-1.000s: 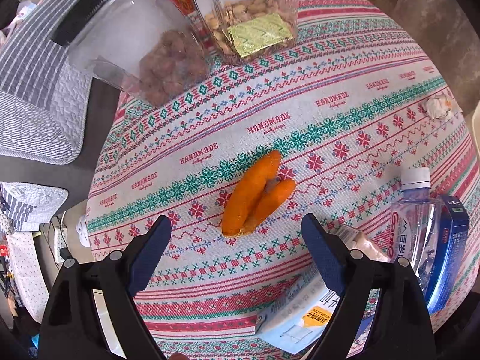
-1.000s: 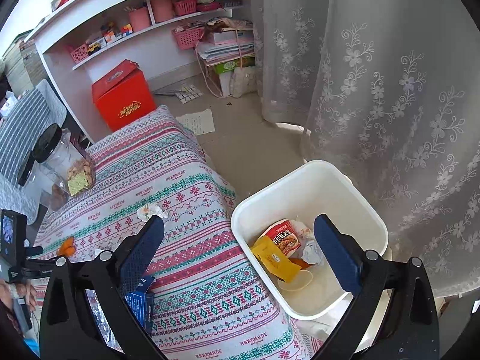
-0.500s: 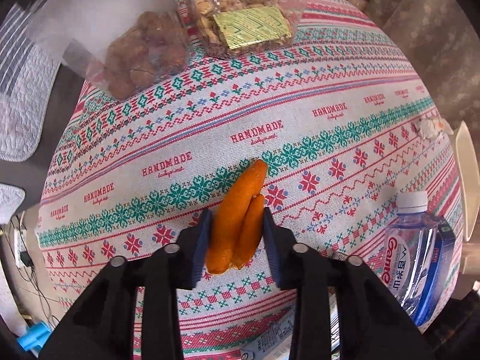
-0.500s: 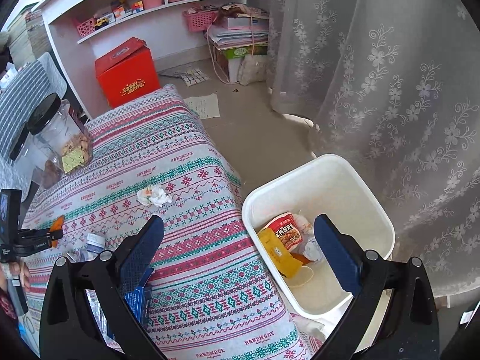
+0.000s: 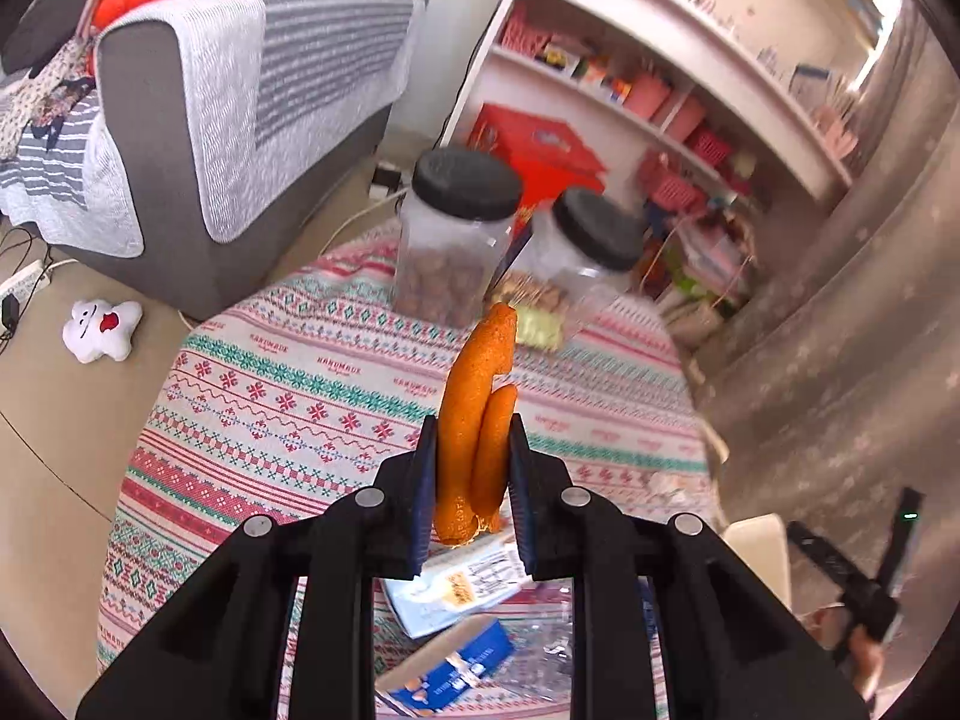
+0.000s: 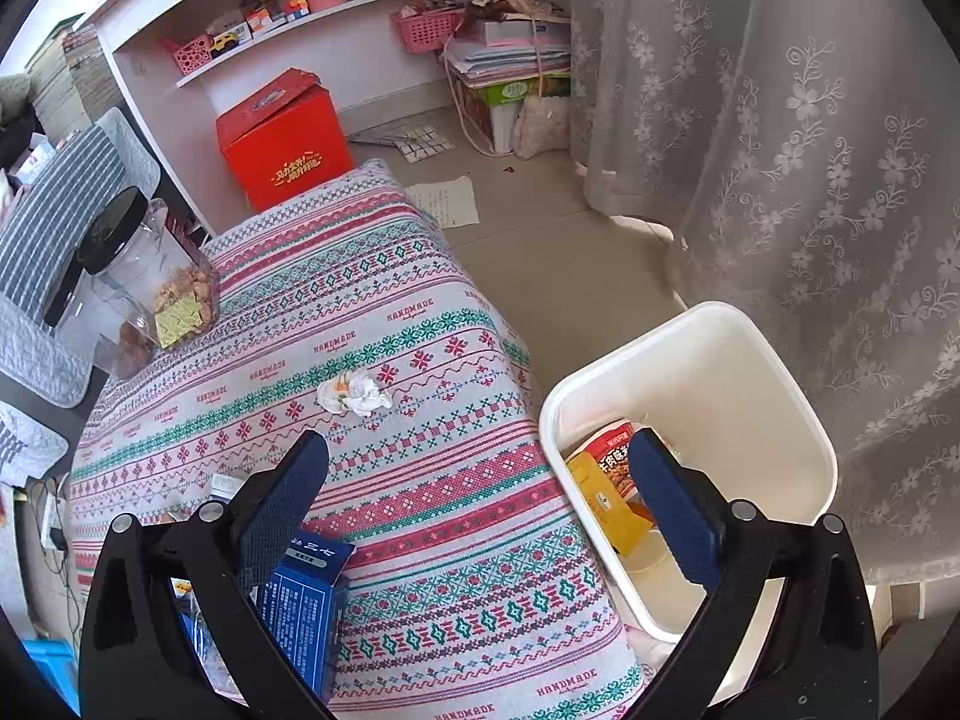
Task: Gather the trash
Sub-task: 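Grasp the clear plastic water bottle with the right tool while the left tool holds the peels, then carry the water bottle to the white bin and release it with the right tool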
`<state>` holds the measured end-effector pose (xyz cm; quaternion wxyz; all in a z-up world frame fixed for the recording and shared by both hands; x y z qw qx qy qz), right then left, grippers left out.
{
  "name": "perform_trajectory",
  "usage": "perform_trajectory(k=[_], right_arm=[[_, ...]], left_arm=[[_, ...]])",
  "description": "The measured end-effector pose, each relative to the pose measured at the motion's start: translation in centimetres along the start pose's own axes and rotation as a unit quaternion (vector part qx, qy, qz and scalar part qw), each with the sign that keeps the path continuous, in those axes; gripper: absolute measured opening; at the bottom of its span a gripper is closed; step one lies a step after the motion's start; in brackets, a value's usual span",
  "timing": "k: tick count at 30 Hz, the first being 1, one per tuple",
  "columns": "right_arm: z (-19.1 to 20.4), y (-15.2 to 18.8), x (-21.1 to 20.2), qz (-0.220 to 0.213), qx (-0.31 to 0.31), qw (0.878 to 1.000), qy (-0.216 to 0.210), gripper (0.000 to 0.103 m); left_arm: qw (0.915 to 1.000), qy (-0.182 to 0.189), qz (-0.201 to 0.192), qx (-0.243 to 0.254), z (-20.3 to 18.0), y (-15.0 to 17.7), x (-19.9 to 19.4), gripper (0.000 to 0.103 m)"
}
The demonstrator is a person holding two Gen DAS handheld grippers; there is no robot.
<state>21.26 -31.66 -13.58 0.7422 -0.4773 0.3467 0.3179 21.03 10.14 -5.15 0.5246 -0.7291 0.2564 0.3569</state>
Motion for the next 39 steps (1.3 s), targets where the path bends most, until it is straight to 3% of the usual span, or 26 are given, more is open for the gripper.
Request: perform_trajectory(k=[3, 5, 8, 9, 11, 15, 19, 25, 29, 33, 36, 38, 39], right_arm=[[1.7, -0.5, 3.0, 0.039, 0.004, 0.999, -0.035, 0.094], [3.0, -0.6, 5.2, 0.072, -0.007, 0.996, -0.055, 0.087], [3.8, -0.5, 7.9, 0.11, -0.015, 0.993, -0.045, 0.075], [4.2, -0.4, 8.3, 0.112, -0.024, 0.993, -0.04, 0.074], [6.0, 0.5, 8.5, 0.118, -0.048, 0.99, -0.058, 0.074], [11.1, 4.1, 9.0, 0.172, -0.073, 0.975, -0.118, 0.074], [14.1, 6.8, 10.0, 0.208, -0.077, 0.969, -0.111, 0.074], [15.1, 9.4, 10.1, 0.235, -0.05, 0.965, -0.106, 0.076], [15.7, 9.6, 11.1, 0.217, -0.035, 0.971, -0.09, 0.078], [15.8, 10.5, 13.2, 0.246, -0.001, 0.964, -0.098, 0.078], [15.7, 11.0, 14.2, 0.242, 0.034, 0.963, -0.112, 0.074], [15.7, 10.9, 14.1, 0.243, 0.055, 0.959, -0.136, 0.058], [15.7, 10.8, 13.9, 0.241, 0.049, 0.96, -0.13, 0.057]], left_arm=[[0.9984, 0.024, -0.046, -0.024, 0.0, -0.5, -4.1, 0.024], [0.9969, 0.037, -0.06, -0.036, 0.5, 0.6, -5.0, 0.025], [0.9972, 0.03, -0.046, -0.051, 2.1, 3.0, -3.0, 0.024], [0.9978, 0.023, -0.026, -0.057, 2.7, 3.3, -2.1, 0.023], [0.9956, 0.046, -0.004, -0.082, 3.9, 3.0, -1.7, 0.023], [0.9956, 0.023, -0.043, -0.08, 5.3, 2.0, -3.1, 0.023], [0.9962, 0.013, -0.05, -0.07, 5.8, 2.3, -3.5, 0.023], [0.996, 0.017, -0.048, -0.073, 6.9, 2.3, -4.1, 0.023], [0.9956, 0.023, -0.046, -0.078, 7.1, 2.4, -4.4, 0.023], [0.9961, 0.024, -0.043, -0.073, 6.9, 2.5, -4.5, 0.023], [0.9964, 0.021, -0.039, -0.073, 6.9, 2.5, -4.3, 0.023], [0.9966, 0.02, -0.036, -0.071, 6.9, 2.5, -4.1, 0.023], [0.9967, 0.019, -0.035, -0.07, 7.0, 2.5, -3.9, 0.023]])
Point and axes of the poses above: each gripper's, at about its wrist camera, not at the fingertips, and x roughly the way its jaws point, z to its left, y to its underside, the point moved 6 cm from there along x, roughly the way its jaws point, and after that the axes turned 14 degrees about -y, right-handed, at the moved point
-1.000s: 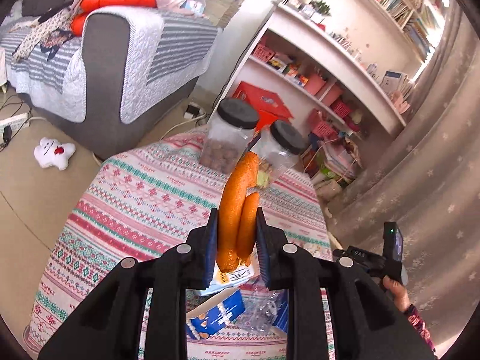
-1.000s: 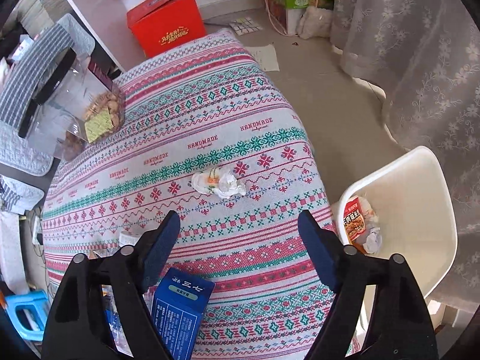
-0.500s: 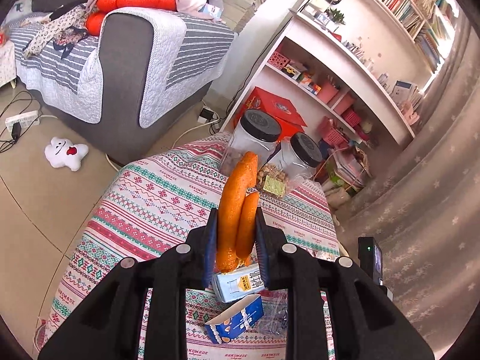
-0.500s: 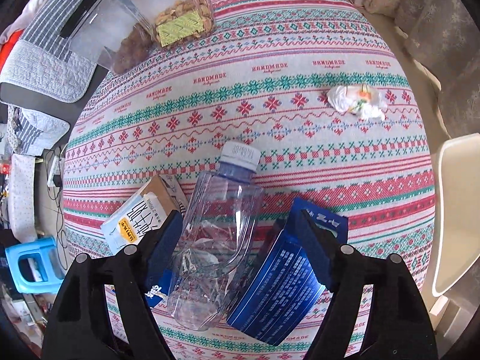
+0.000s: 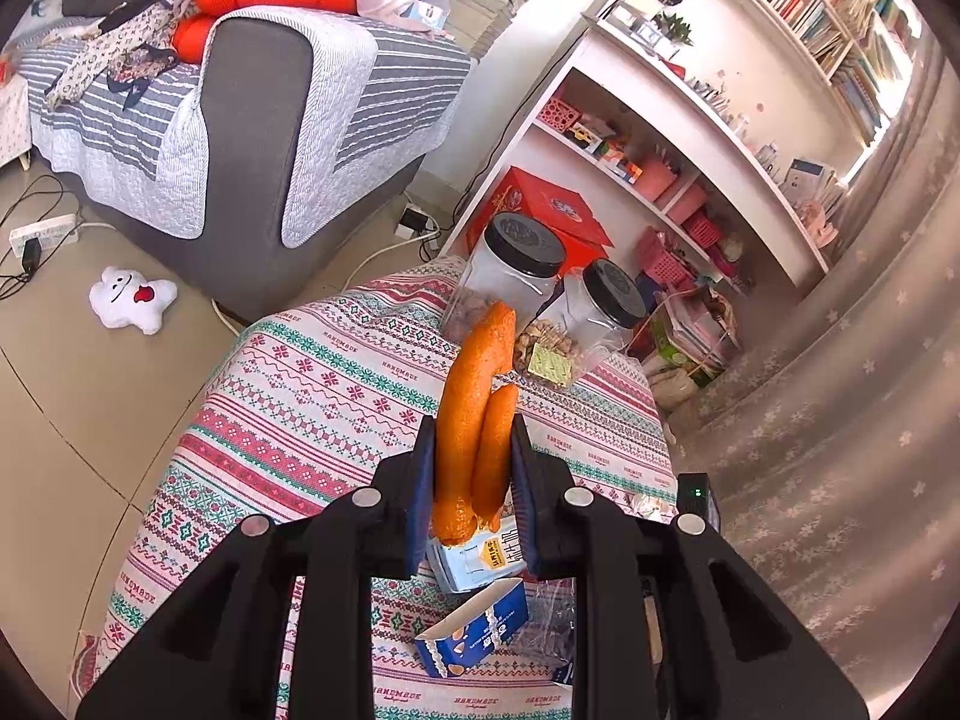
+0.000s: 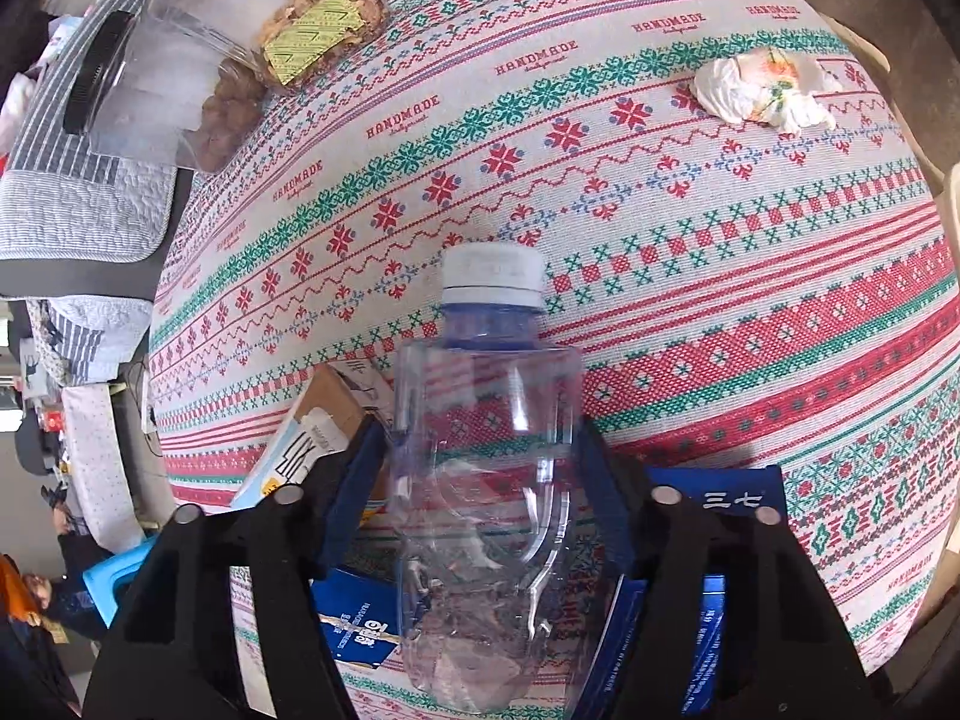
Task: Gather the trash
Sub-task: 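Carry the water bottle to the white bin and release it with the right tool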
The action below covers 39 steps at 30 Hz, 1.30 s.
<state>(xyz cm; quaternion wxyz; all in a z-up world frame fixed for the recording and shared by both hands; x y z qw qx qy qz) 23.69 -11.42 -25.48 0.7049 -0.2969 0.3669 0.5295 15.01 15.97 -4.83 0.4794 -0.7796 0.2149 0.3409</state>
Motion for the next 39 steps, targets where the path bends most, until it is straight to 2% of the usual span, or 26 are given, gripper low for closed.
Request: perform_trajectory(k=[2, 11, 17, 21, 30, 39], right_arm=[[0.2, -0.1, -0.7, -0.016, -0.015, 1.0, 0.008, 0.057], [2.8, -1.3, -7.5, -0.107, -0.049, 0.992, -0.039, 0.057], [5.0, -1.6, -13.3, -0.181, -0.081, 0.978, -0.07, 0.057], [4.8, -1.3, -17.8, -0.242, -0.091, 0.962, -0.083, 0.057], [-1.0, -1.0, -27.5, -0.384, -0.069, 0.92, -0.041, 0.057], [-10.0, 0.1, -34.7, -0.482, -0.022, 0.872, 0.079, 0.057]], left_arm=[[1.0, -0.002, 0.002, 0.002, -0.1, 0.1, 0.2, 0.023], [0.9999, -0.01, -0.001, 0.003, -0.3, 0.1, 0.8, 0.023], [0.9999, -0.008, -0.009, 0.008, -0.9, 0.1, 0.8, 0.023], [0.9997, -0.008, -0.015, 0.018, -1.6, 0.3, 0.7, 0.023], [0.9992, -0.003, -0.025, 0.03, -2.6, 0.6, 0.8, 0.023], [0.9989, -0.001, -0.018, 0.043, -4.3, 1.5, 1.8, 0.023]])
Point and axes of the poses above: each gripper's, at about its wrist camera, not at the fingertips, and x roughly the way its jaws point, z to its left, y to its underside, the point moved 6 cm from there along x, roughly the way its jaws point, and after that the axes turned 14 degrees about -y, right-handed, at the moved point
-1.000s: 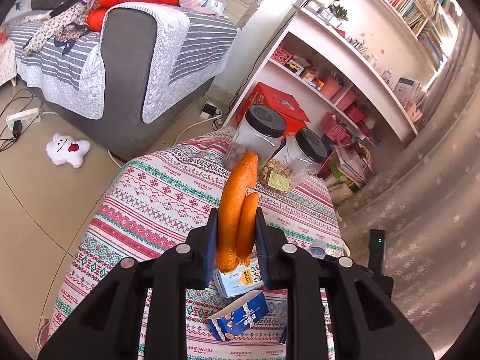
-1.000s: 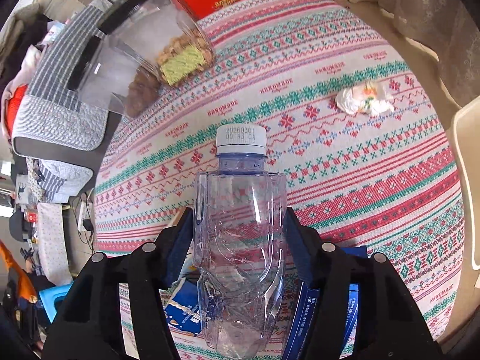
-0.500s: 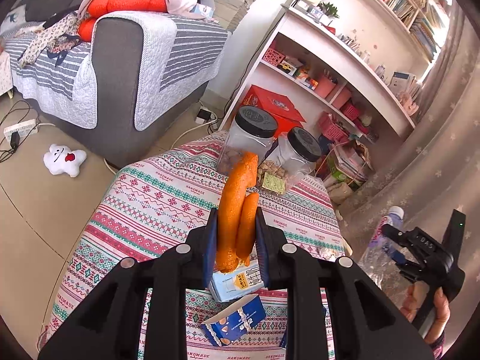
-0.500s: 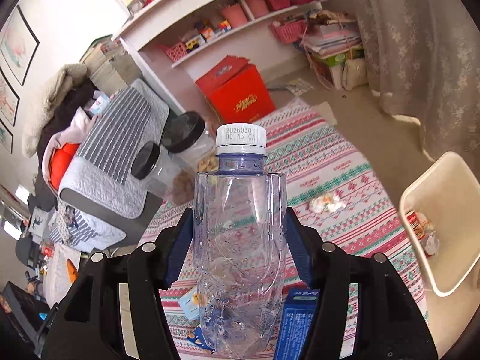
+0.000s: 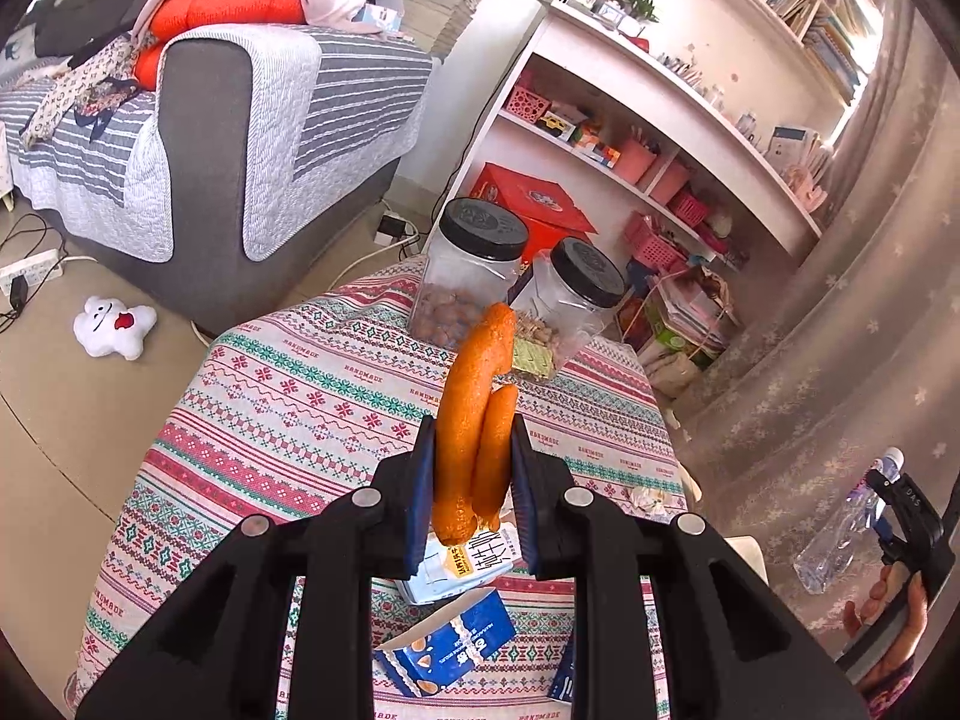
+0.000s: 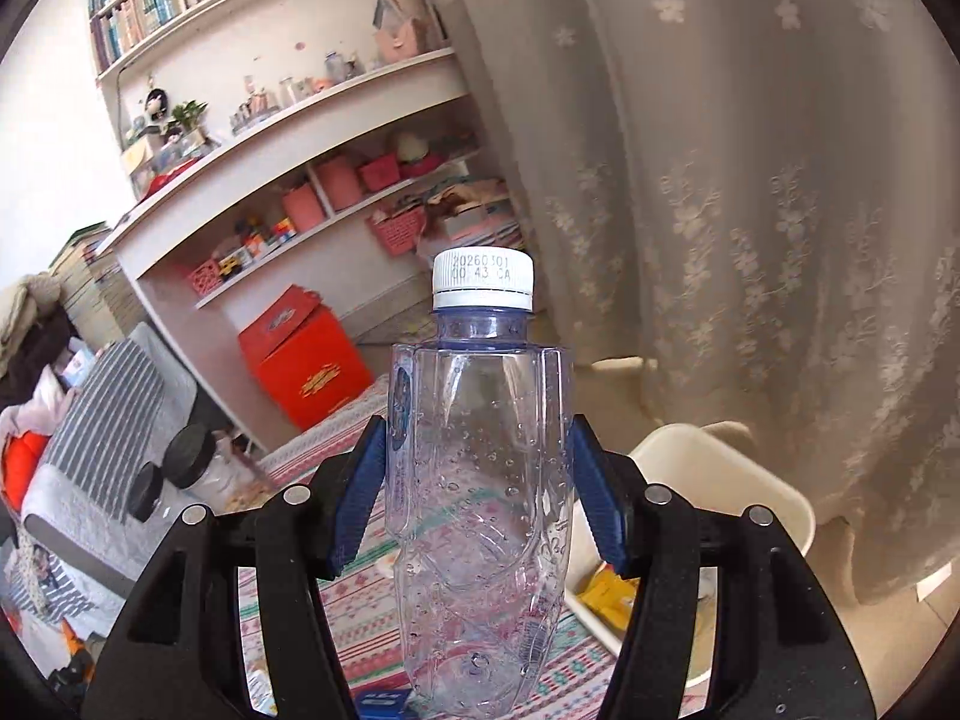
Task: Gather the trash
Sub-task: 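Carry the water bottle to the white bin and release it with the right tool, then move the left tool over the bin and release the orange peels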
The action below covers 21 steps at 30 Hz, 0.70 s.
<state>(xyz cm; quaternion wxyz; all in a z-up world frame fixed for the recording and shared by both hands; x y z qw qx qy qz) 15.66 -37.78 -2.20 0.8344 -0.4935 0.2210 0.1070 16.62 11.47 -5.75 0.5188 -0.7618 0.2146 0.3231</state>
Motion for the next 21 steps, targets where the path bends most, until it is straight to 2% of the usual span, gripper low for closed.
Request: perform_trajectory(k=[4, 10, 12, 13, 14, 16, 21], right_arm=[[-4.1, -0.6, -0.2, -0.019, -0.015, 0.998, 0.065, 0.057], [-8.9, -0.1, 0.3, 0.005, -0.02, 0.992, 0.127, 0.059], [-9.4, 0.0, 0.1, 0.009, -0.022, 0.989, 0.146, 0.069], [-9.6, -0.2, -0.2, 0.003, -0.024, 0.987, 0.157, 0.086], [-9.8, -0.4, -1.0, -0.014, -0.024, 0.985, 0.172, 0.095], [-10.1, -1.2, -2.7, -0.053, -0.023, 0.979, 0.195, 0.096], [-11.1, -2.7, -5.1, -0.087, -0.012, 0.974, 0.21, 0.096]], left_arm=[[1.0, 0.003, 0.003, 0.008, -1.0, 0.4, 0.5, 0.023], [0.9994, 0.009, 0.012, 0.033, -3.7, 1.4, 1.2, 0.023], [0.9989, 0.018, 0.016, 0.04, -4.8, 1.8, 1.3, 0.023], [0.9986, 0.023, 0.017, 0.045, -5.4, 2.0, 1.3, 0.023], [0.9982, 0.026, 0.016, 0.052, -6.1, 2.2, 1.3, 0.023], [0.9972, 0.036, 0.012, 0.065, -7.6, 2.7, 1.0, 0.023], [0.9924, 0.066, 0.015, 0.102, -12.6, 4.3, 0.8, 0.023]])
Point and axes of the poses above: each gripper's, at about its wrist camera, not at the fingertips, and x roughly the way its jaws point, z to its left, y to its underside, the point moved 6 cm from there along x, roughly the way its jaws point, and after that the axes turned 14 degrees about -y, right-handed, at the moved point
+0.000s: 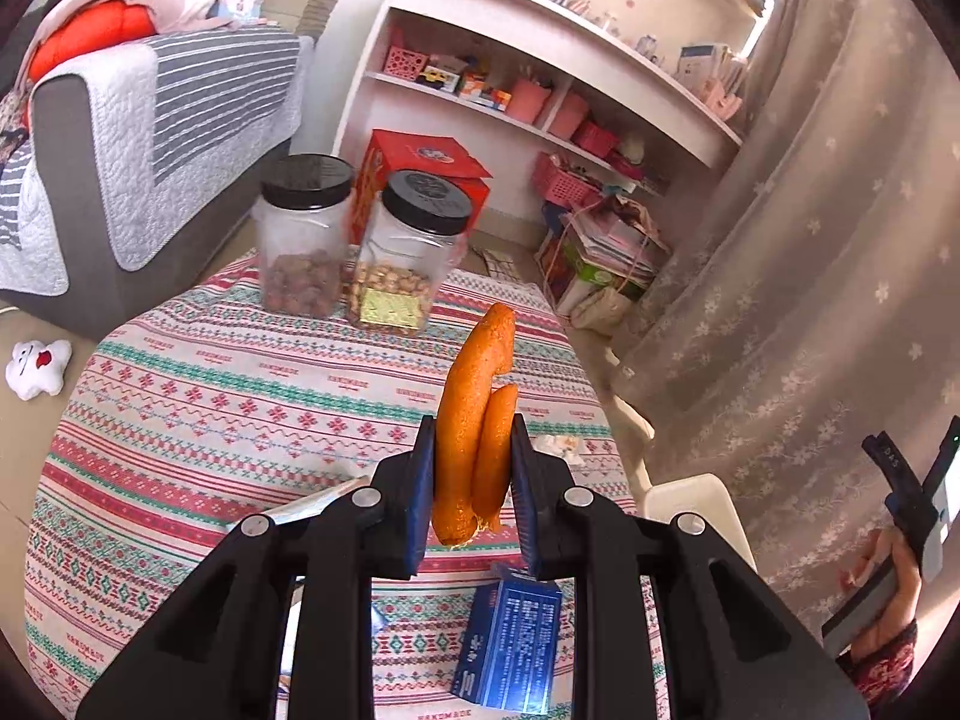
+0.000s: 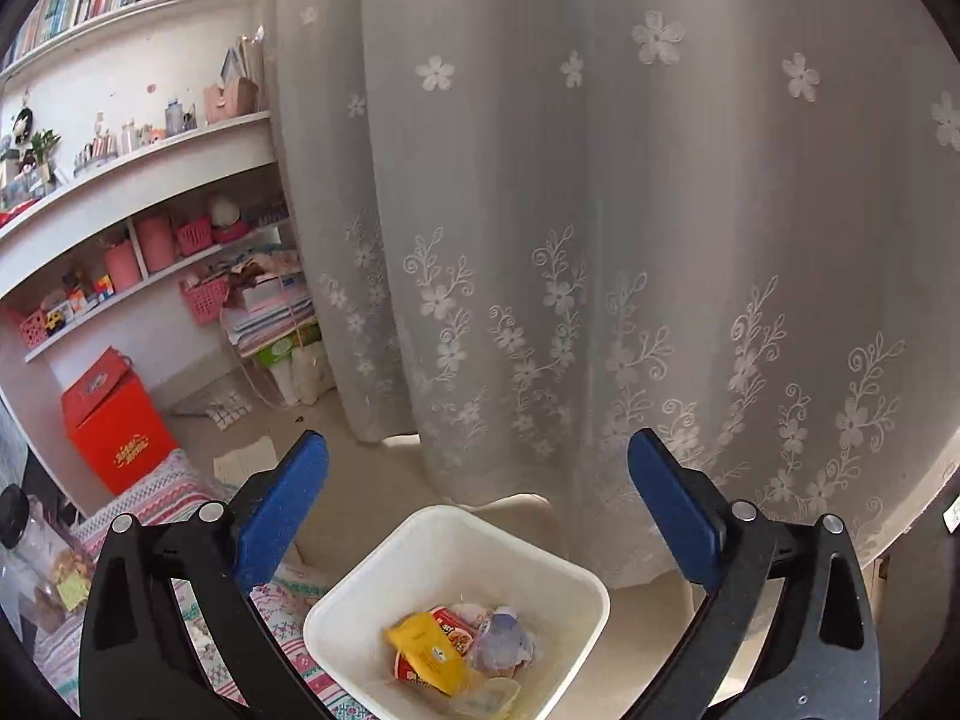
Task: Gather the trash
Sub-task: 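Move the left tool over the bin and release the orange peels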
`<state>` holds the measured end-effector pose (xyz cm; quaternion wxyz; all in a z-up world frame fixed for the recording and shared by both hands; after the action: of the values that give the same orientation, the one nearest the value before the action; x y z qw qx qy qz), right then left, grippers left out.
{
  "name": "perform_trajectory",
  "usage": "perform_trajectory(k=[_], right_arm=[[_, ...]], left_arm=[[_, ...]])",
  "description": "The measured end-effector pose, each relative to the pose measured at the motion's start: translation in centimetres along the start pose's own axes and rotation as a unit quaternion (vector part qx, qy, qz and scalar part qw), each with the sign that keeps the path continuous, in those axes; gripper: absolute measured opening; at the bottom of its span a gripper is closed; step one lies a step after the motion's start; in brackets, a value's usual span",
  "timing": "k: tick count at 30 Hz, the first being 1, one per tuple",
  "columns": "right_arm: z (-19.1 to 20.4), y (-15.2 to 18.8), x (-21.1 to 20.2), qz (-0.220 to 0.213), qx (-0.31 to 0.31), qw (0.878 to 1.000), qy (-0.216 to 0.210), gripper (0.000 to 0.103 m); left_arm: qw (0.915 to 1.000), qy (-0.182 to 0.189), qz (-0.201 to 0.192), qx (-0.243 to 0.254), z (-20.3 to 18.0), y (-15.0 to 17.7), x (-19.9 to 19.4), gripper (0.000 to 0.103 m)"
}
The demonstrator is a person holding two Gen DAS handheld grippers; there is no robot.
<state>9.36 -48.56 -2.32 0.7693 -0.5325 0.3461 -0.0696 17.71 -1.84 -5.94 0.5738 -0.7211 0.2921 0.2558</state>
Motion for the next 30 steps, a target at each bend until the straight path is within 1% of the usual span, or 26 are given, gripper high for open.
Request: perform_trajectory(k=[2, 5, 9, 13, 16, 19, 22, 23, 24, 25, 28, 30], right_arm=[[-0.9, -0.7, -0.2, -0.007, 0.012, 1.0, 0.004, 0.096], [-2.6, -1.5, -0.4, -0.011, 0.039, 0.999, 0.005, 0.096], [-4.9, -2.6, -0.3, -0.014, 0.071, 0.997, 0.012, 0.096], [-7.3, -3.2, -0.4, -0.018, 0.104, 0.994, 0.018, 0.096], [-8.6, -3.5, -0.3, -0.017, 0.124, 0.992, 0.02, 0.096], [-9.6, -3.7, -0.3, -0.017, 0.136, 0.99, 0.023, 0.096], [-10.4, -3.8, -0.4, -0.02, 0.146, 0.989, 0.027, 0.096], [-10.6, -3.9, -0.4, -0.02, 0.149, 0.988, 0.027, 0.096], [-10.7, -3.9, -0.4, -0.02, 0.151, 0.988, 0.028, 0.096], [-10.8, -3.9, -0.4, -0.02, 0.153, 0.988, 0.028, 0.096], [-10.7, -3.8, -0.4, -0.018, 0.151, 0.988, 0.026, 0.096], [-10.4, -3.8, -0.3, -0.014, 0.148, 0.989, 0.023, 0.096]], left_arm=[[0.9998, 0.013, 0.004, 0.012, -2.4, 0.3, 0.4, 0.023], [0.9984, 0.049, 0.022, 0.017, -6.6, 0.6, 1.3, 0.023], [0.9946, 0.086, 0.034, 0.049, -13.6, 1.8, 2.2, 0.023], [0.9874, 0.126, 0.051, 0.082, -20.8, 3.5, 2.7, 0.024], [0.9809, 0.146, 0.062, 0.113, -25.5, 5.0, 3.0, 0.024], [0.9753, 0.16, 0.069, 0.136, -29.5, 6.2, 3.2, 0.025], [0.9703, 0.178, 0.082, 0.141, -32.4, 7.0, 3.7, 0.027], [0.9684, 0.183, 0.089, 0.144, -33.4, 7.4, 3.9, 0.029], [0.9668, 0.185, 0.096, 0.148, -34.3, 7.7, 4.2, 0.038], [0.9661, 0.183, 0.101, 0.152, -34.9, 7.9, 4.5, 0.049], [0.9658, 0.179, 0.101, 0.159, -35.4, 8.2, 4.4, 0.063], [0.967, 0.171, 0.095, 0.163, -34.8, 8.1, 4.2, 0.068]])
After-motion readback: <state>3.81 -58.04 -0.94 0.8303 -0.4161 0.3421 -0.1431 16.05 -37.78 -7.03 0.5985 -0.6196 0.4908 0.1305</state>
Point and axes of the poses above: each gripper's, at about its wrist camera, not at the fingertips, and x roughly the way its jaws point, z to its left, y to its underside, the point moved 6 cm from there along x, roughly the way its jaws point, and after that the axes turned 14 degrees about -y, right-handed, at the moved point
